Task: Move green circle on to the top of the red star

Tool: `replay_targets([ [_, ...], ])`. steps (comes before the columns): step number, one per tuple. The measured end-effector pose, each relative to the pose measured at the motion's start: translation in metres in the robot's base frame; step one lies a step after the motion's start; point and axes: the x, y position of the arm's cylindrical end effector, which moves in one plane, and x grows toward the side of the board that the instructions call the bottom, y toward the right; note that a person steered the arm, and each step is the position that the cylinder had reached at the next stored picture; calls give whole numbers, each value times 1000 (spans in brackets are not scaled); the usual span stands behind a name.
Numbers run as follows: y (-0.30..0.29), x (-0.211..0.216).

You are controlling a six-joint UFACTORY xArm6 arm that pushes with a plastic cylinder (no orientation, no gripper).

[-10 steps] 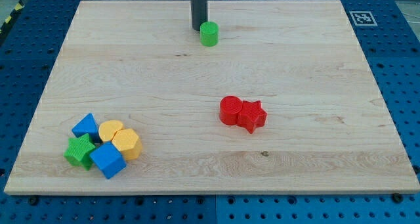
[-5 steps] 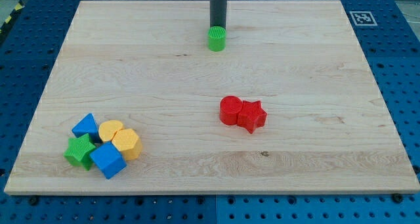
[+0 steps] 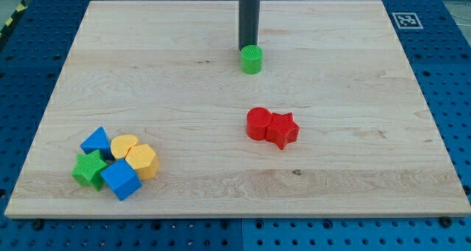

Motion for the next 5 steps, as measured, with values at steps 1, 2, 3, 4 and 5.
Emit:
replay_targets([
  [1, -7, 7],
  [2, -7, 18],
  [3, -3, 39],
  [4, 1, 53],
  [5, 1, 55],
])
